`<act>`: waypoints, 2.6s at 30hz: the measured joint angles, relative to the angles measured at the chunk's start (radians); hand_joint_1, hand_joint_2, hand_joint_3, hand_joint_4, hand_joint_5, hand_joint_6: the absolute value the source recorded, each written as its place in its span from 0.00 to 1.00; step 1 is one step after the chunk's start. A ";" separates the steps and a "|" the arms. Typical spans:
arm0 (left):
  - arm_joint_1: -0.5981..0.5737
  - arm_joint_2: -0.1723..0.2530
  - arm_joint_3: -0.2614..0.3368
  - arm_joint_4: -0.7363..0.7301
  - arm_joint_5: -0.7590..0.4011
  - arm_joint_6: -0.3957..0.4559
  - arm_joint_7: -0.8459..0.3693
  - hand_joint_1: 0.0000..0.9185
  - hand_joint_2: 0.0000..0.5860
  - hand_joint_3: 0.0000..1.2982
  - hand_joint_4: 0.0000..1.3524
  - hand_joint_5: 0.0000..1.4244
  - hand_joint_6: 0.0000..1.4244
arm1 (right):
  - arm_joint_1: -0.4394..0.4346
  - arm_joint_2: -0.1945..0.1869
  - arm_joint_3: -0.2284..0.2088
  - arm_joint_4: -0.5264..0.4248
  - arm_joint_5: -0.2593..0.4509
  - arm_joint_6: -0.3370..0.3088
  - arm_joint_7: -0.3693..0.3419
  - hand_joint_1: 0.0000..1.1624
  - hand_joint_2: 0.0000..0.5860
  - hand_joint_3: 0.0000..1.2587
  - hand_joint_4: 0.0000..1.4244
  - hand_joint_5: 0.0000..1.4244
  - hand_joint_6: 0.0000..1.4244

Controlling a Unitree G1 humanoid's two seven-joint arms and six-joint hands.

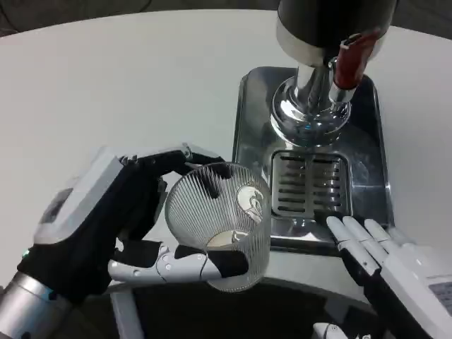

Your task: Grasp the cup under the faucet to collect the drink, then remove the cup.

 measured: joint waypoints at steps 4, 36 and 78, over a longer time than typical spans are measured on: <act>-0.003 0.000 0.005 0.012 0.001 0.000 0.000 0.56 0.00 0.83 0.87 0.99 1.00 | 0.000 0.000 -0.001 0.000 0.001 0.001 0.001 0.20 0.72 0.00 0.00 0.00 0.00; -0.428 0.009 -0.094 0.472 0.201 -0.050 0.121 0.57 0.00 0.82 0.87 0.99 1.00 | 0.033 0.008 -0.087 -0.045 0.052 0.007 0.007 0.21 0.72 0.00 0.00 0.00 0.00; -0.795 -0.118 -0.360 0.937 0.360 -0.074 0.308 0.56 0.00 0.82 0.87 0.98 1.00 | 0.173 0.006 -0.250 -0.148 0.212 -0.038 0.007 0.21 0.72 0.00 0.00 0.00 0.00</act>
